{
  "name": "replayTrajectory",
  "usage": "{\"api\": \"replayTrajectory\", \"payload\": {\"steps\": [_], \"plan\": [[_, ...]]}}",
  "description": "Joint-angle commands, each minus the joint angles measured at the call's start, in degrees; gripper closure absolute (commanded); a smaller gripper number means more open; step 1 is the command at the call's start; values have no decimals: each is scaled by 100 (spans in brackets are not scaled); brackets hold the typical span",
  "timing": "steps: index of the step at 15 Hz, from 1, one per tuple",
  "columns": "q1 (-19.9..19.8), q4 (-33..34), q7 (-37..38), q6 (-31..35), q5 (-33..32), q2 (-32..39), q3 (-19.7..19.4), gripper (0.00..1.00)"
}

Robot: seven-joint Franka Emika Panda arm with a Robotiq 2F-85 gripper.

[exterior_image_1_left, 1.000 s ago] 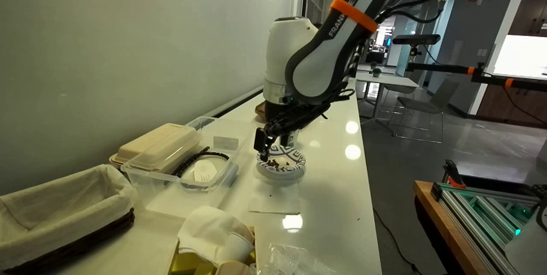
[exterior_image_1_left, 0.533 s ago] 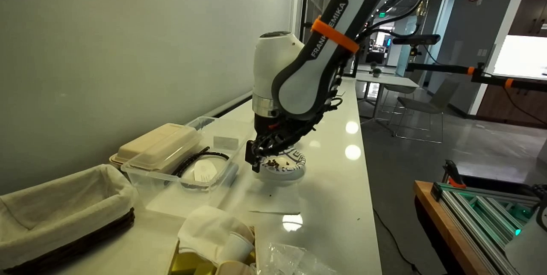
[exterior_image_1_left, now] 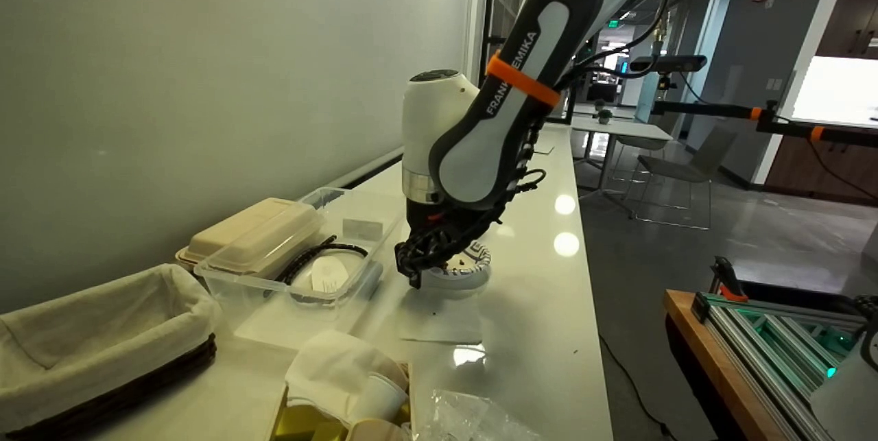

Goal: Pour the contents in the bowl into the coffee cup.

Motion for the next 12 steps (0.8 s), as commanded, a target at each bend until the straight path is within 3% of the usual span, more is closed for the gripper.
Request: {"api": "replayTrajectory", "payload": {"steps": [1, 2, 9, 10, 12], "plan": [[132, 71, 88, 64, 159, 155, -122, 47], [139, 75, 100, 59, 171, 158, -134, 43], [240, 95, 183, 3, 172, 106, -223, 62], [247, 95, 193, -5, 179, 109, -223, 70], [251, 95, 199, -18, 190, 112, -216, 69]]}}
